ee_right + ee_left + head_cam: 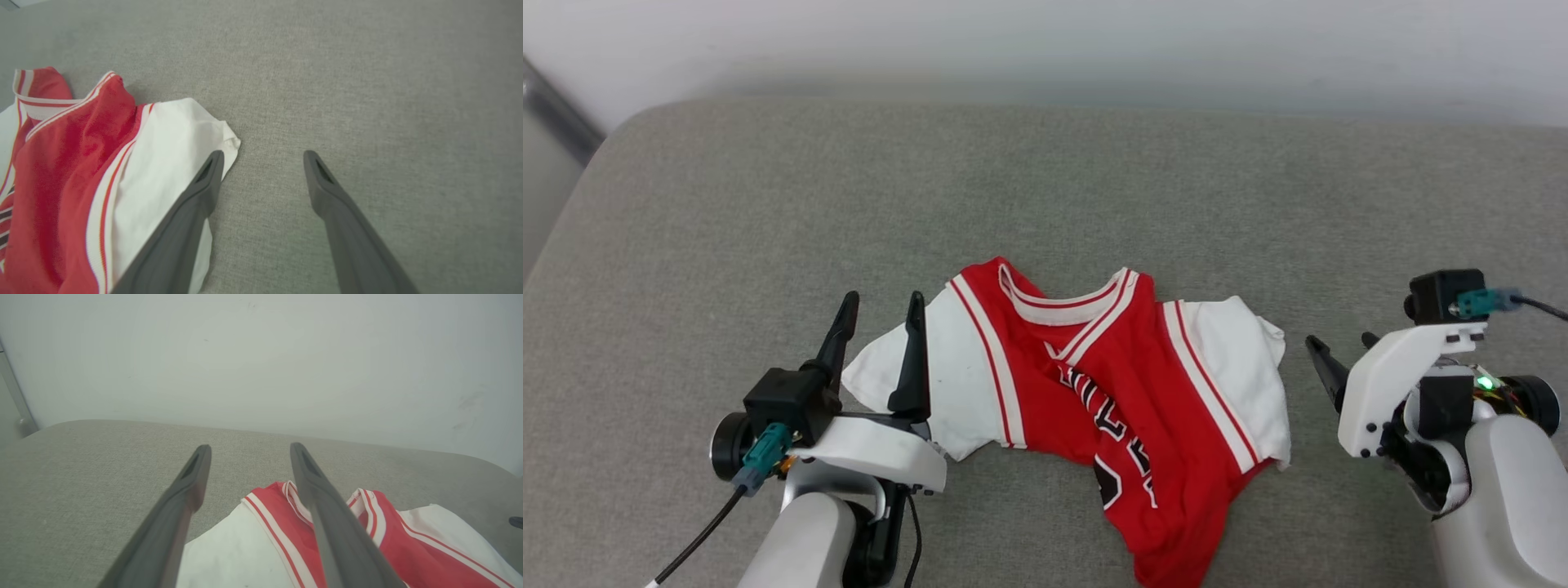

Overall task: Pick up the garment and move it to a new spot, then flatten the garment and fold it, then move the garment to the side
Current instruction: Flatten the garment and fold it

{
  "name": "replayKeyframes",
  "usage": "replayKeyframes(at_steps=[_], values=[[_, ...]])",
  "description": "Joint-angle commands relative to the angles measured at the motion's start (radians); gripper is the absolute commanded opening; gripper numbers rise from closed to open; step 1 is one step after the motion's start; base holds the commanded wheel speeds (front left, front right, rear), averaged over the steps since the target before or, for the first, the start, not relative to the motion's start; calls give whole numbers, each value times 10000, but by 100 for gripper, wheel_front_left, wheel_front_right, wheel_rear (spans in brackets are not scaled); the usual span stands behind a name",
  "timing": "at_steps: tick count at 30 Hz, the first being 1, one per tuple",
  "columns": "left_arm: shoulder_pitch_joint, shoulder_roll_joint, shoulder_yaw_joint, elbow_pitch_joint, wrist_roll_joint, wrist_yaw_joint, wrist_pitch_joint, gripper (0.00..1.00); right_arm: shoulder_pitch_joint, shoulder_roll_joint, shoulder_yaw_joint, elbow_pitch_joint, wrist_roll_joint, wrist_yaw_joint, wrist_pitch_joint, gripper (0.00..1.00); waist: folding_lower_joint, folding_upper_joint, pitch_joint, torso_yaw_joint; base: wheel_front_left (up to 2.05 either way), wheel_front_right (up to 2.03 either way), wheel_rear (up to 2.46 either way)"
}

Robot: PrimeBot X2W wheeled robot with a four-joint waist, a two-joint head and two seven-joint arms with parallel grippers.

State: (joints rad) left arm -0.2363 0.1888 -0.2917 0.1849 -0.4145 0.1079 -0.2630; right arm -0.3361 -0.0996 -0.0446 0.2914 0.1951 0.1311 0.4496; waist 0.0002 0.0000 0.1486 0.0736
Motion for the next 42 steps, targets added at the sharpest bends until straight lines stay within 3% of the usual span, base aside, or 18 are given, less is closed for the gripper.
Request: replayKeyframes(at_steps=[1,5,13,14,15,16,24,29,34,39,40,41,42], values=[[-172,-66,10,-32,110,-71,-25,100,-414,-145,168,259,179,-7,672,100,-2,0,509,439,0,0,0],[-449,-350,74,19,299,-257,-25,100,-1094,-427,668,950,611,-7,2306,100,-2,0,910,824,0,0,0],[-487,-777,489,224,618,-585,-25,100,-1232,-442,1335,2658,1199,-5,3172,100,-2,0,1205,1153,0,0,0],[-463,-818,536,253,647,-624,-25,100,-1171,-383,1389,2832,1298,-4,3189,45,-2,0,1189,1159,0,0,0],[-428,-847,588,283,681,-652,-25,100,-1136,-358,1460,2969,1380,-4,3171,5,-2,0,1159,1157,0,0,0],[-385,-864,654,323,694,-690,-25,100,-1121,-357,1536,3062,1490,-4,3154,0,-2,0,1115,1142,0,0,0],[18,-895,1082,610,890,-837,-25,100,-1448,-1229,1459,1919,1386,-10,1308,0,-2,0,465,697,0,0,0],[351,-828,1310,718,955,-847,-25,100,-646,-1484,443,738,907,-10,1002,0,-2,0,38,265,0,0,0],[592,-782,1428,778,920,-875,-25,100,823,-1152,-998,78,444,-8,1510,0,-2,0,-183,-3,0,0,0],[710,-798,1441,874,865,-870,-25,100,1894,-632,-1805,529,254,-10,1606,0,-2,0,-277,-94,0,0,0],[727,-790,1446,894,837,-867,-25,100,1985,-482,-1830,689,322,-8,1472,40,-2,0,-291,-113,0,0,0],[748,-774,1450,901,826,-864,-25,100,2058,-379,-1822,801,340,-8,1174,100,-2,0,-305,-128,0,0,0],[777,-768,1450,918,810,-862,-25,100,2076,-334,-1744,850,310,-8,823,100,-2,0,-322,-142,0,0,0]])
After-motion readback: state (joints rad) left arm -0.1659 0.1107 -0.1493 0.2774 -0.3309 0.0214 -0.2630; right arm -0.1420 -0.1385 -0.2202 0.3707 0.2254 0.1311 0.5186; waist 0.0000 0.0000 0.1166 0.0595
